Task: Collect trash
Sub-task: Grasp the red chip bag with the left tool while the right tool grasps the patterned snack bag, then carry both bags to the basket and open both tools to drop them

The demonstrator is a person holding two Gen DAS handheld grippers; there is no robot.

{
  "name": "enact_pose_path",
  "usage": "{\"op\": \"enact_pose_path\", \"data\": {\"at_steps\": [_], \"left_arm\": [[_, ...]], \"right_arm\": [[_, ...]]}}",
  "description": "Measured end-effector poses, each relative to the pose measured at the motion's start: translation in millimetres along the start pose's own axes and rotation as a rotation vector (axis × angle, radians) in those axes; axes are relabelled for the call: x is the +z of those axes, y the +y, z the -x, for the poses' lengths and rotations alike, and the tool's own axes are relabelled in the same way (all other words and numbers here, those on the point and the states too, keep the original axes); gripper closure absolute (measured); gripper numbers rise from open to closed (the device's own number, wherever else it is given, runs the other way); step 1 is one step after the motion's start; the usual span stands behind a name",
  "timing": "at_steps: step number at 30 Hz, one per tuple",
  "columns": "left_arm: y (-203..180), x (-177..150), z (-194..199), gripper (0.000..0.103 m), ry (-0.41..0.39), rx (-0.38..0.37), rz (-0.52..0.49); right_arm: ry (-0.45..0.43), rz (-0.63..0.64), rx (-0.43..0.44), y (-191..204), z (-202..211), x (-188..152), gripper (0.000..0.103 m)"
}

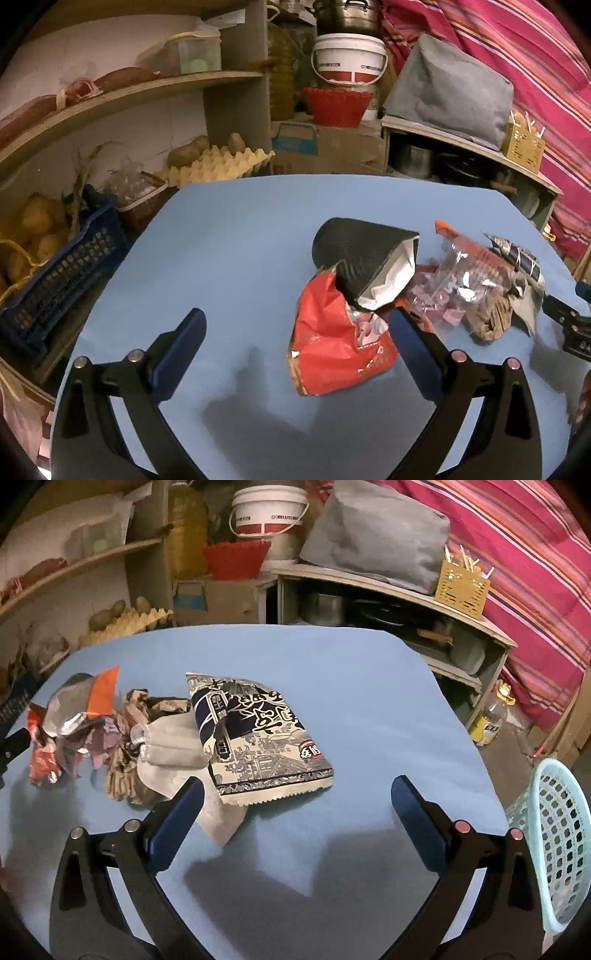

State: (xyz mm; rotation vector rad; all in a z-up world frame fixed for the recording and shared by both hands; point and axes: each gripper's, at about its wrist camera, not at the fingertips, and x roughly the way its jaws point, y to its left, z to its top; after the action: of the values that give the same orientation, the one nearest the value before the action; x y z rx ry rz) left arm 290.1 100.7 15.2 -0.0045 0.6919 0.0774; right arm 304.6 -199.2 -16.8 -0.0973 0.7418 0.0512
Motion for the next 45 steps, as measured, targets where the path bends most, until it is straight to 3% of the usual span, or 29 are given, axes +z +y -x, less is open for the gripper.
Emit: {"op": "enact_pose_path", "data": {"at_steps": [3,9,13,23,25,27,28,29,36,45], "left_arm": [[-1,-3,-5,0.006,0.017,-0.032,-0.005],[-4,-5,-12,0.006,0.033,-0.069,-0.016],[-4,-4,-18,0.006,0.047,-0.081,-0.013],[-3,0,-33,0.007,0.090,-0.109,0.006],[-4,0,-35,0.008,0.099,-0.112,0.008],[-4,-2,-37,0.022,0.117,-0.123,0.005],[-4,-2,-39,0.035,0.135,-0.131,0.001],[-5,-3,-41,0.039,0.149,-0.136,-0.002],[4,-3,-29,0.042,0.138,-0.131,0.027],[4,10,27,0.042,0.027,-0.094,0.041]], "right_arm": [[0.004,0.025,-0.016,5,-5,0,0.005],[0.017,0.047,0.006,11,-12,2,0.030],[0.037,0.022,0.063,7,-19,4,0.056],[0.007,-0.026,0.130,-6,-11,8,0.087],[-0.003,-0.040,0.137,-11,-8,8,0.088],[-0.012,-0.049,0.141,-14,-4,10,0.090],[-0.018,-0.053,0.140,-17,-2,10,0.090],[-0.022,-0.056,0.140,-18,0,11,0.091],[-0.051,-0.090,0.138,-37,19,10,0.096],[-0.085,-0.126,0.149,-76,52,0,0.098]]}}
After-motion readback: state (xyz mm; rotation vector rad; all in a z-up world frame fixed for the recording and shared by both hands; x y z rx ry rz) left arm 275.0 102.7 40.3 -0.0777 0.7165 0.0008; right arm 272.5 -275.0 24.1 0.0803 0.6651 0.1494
